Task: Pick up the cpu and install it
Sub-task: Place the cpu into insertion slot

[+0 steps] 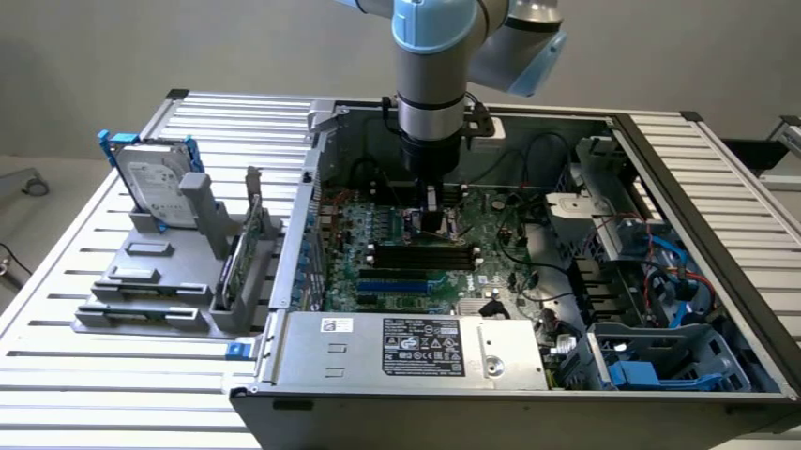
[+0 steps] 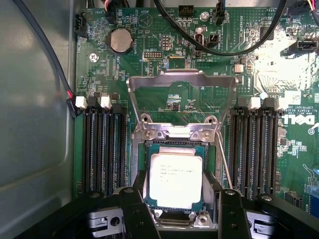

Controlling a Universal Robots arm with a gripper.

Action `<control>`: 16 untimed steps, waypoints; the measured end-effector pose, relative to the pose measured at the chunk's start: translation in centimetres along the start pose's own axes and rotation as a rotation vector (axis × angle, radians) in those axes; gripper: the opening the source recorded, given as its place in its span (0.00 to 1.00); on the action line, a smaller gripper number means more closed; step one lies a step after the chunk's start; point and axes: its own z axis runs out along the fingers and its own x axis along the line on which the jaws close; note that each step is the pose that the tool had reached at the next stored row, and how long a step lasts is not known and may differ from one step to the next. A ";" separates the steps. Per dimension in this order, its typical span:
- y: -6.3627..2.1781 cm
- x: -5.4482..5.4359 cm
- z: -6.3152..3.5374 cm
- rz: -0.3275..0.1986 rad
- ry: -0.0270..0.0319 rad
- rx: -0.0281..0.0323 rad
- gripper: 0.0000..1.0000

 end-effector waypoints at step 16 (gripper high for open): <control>0.01 0.0 0.01 -0.001 -0.0001 -0.0123 0.54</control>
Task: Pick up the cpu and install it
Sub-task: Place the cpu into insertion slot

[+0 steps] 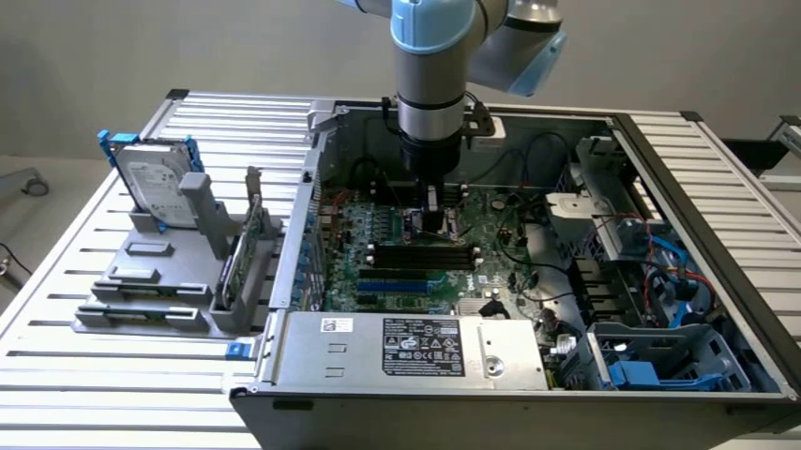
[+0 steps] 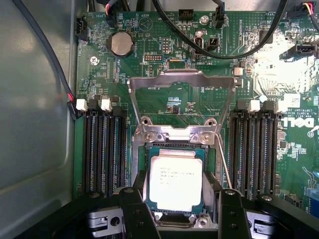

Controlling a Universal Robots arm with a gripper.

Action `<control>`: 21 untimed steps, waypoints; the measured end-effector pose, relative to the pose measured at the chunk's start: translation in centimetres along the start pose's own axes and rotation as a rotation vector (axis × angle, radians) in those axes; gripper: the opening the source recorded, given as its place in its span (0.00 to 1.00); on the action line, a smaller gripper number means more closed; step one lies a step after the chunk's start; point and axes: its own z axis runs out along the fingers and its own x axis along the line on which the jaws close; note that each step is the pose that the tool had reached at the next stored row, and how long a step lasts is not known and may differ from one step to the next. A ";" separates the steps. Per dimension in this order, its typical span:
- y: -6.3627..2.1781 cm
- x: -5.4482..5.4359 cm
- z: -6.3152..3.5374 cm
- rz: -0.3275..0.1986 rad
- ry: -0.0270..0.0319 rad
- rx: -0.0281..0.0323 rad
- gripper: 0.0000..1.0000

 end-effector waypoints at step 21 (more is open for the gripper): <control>0.08 0.1 -0.58 -0.003 -0.0254 -0.0010 0.54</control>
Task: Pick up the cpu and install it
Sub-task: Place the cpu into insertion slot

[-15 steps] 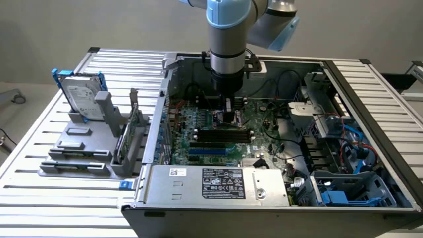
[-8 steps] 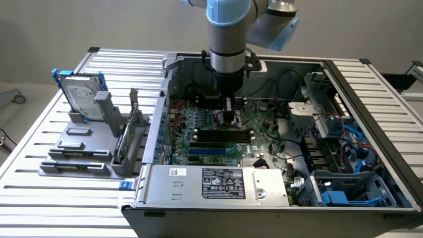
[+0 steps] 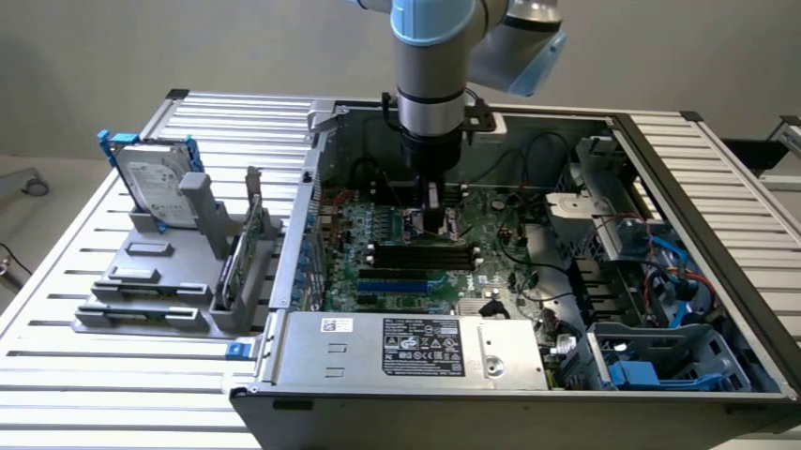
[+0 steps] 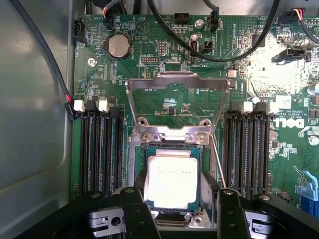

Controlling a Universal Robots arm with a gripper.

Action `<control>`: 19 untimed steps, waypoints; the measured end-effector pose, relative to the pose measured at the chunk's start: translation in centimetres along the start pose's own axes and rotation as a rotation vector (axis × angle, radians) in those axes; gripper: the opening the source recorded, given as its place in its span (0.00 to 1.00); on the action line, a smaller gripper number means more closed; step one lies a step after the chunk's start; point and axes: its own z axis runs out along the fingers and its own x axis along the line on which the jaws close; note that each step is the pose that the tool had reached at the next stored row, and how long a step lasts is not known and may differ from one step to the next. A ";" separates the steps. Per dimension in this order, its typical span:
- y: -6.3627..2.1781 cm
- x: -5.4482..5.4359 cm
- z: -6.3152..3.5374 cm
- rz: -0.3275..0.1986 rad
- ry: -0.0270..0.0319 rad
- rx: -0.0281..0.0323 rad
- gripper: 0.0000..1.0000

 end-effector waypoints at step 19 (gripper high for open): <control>0.27 0.1 -2.66 0.000 -0.0001 0.0000 0.33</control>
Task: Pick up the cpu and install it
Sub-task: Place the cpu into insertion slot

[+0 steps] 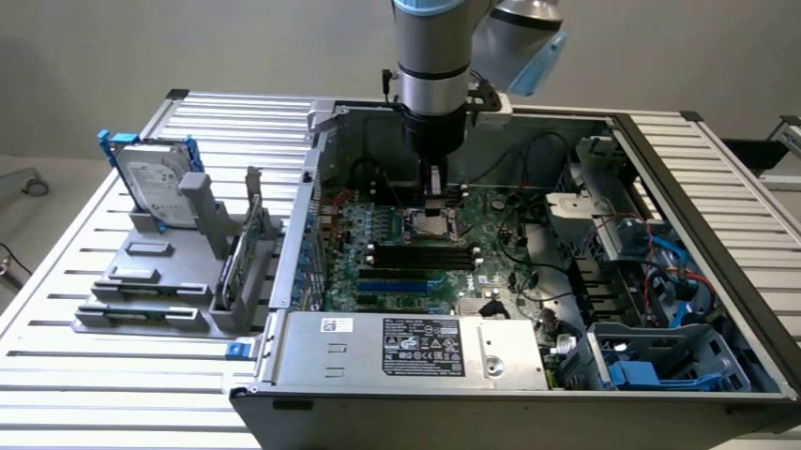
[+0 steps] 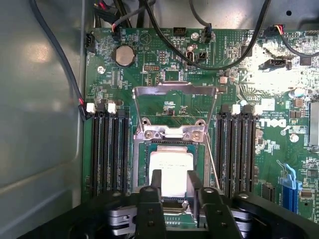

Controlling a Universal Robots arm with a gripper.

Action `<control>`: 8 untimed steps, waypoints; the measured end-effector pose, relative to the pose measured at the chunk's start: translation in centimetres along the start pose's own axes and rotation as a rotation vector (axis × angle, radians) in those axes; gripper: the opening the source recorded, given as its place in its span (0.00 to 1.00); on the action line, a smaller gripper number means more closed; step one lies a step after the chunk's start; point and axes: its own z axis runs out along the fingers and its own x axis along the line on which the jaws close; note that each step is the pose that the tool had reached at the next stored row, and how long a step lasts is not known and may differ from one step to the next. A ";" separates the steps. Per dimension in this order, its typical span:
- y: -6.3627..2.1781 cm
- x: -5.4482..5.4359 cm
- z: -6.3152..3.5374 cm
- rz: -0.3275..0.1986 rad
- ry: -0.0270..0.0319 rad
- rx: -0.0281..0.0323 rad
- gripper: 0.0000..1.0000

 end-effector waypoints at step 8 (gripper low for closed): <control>0.22 0.0 -1.49 0.000 -0.0001 0.0001 0.11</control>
